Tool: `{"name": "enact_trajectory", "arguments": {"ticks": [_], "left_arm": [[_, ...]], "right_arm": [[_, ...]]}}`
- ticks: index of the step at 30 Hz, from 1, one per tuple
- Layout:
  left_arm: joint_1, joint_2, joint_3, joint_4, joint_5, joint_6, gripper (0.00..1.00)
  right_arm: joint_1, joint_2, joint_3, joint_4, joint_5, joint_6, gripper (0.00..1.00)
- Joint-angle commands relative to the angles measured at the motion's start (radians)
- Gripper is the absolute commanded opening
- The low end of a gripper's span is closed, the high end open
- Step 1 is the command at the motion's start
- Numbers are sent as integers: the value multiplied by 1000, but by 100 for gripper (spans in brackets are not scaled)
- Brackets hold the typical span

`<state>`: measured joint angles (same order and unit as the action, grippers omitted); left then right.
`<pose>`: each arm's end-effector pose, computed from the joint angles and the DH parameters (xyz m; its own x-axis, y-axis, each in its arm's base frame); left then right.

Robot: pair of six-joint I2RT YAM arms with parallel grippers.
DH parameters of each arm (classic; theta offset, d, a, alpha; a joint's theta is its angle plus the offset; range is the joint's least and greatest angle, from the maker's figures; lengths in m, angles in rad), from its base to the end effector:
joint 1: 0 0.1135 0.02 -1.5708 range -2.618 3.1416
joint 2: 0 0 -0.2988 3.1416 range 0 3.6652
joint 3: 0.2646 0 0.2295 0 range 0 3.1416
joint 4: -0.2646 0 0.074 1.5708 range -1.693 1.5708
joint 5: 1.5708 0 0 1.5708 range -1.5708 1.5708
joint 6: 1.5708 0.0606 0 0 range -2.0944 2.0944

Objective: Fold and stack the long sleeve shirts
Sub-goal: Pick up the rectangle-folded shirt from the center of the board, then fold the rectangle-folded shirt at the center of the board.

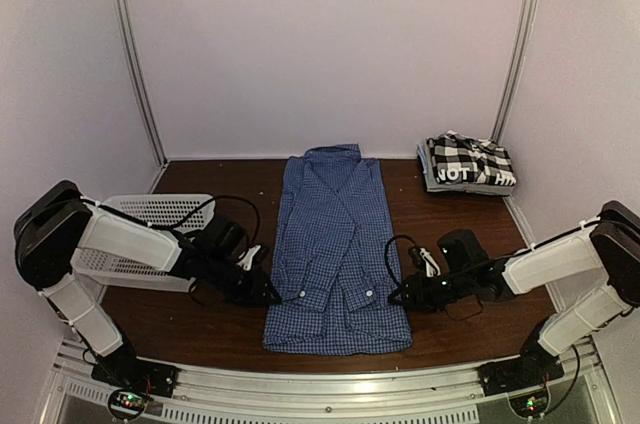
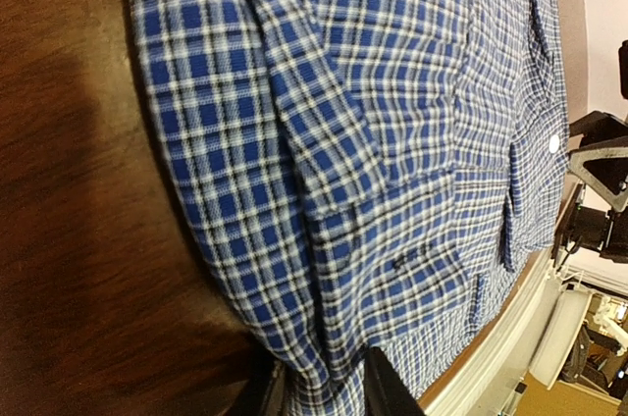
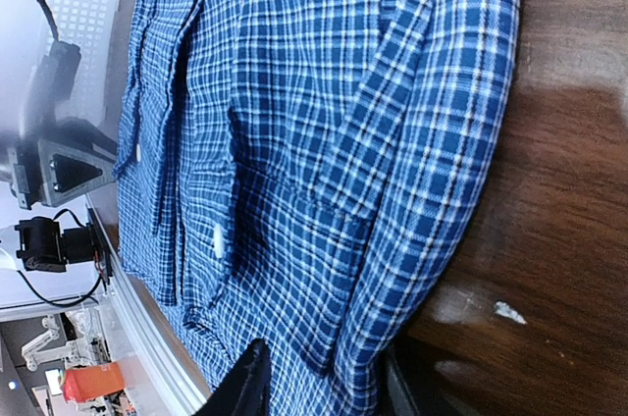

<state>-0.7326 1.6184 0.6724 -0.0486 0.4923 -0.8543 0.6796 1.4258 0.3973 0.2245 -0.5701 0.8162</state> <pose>0.1904 -0.2098 0.1606 -0.9983 0.0042 -0.0589 0.0427 0.7401 -0.6712 0.1578 0.1695 0.1604 -0.9814 -0.0044 -0.1921 -0.1538 0.6171 0.7717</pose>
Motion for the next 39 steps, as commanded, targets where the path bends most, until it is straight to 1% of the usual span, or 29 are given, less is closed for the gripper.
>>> {"name": "enact_trajectory", "arguments": {"ticks": [1, 5, 9, 14, 17, 20, 25, 30, 35, 39], "left_arm": [[-8, 17, 22, 33, 31, -9, 25], [-9, 16, 35, 34, 52, -8, 14], [-10, 11, 51, 36, 75, -8, 6], [-10, 1, 64, 37, 96, -16, 0], [-9, -12, 67, 40, 112, -21, 0], [-8, -20, 95, -5, 113, -7, 0], [-5, -37, 109, -6, 140, -34, 0], [17, -58, 109, 41, 194, -93, 0], [56, -42, 131, 107, 237, -156, 0], [109, -27, 124, 204, 271, -241, 0]], "right_arm": [[10, 16, 1, 7, -17, 19, 37], [10, 15, 12, 19, -23, 33, 30], [10, 11, 32, 20, -35, 43, 22], [10, -4, 54, 16, -49, 53, 13], [10, -10, 58, 30, -66, 70, 6], [9, -16, 67, 33, -75, 80, 0], [5, -37, 97, 28, -83, 97, 0], [-19, -57, 133, 25, -81, 115, 0], [-53, -36, 189, 67, -85, 147, 0], [-86, 16, 237, 115, -83, 159, 0]]}}
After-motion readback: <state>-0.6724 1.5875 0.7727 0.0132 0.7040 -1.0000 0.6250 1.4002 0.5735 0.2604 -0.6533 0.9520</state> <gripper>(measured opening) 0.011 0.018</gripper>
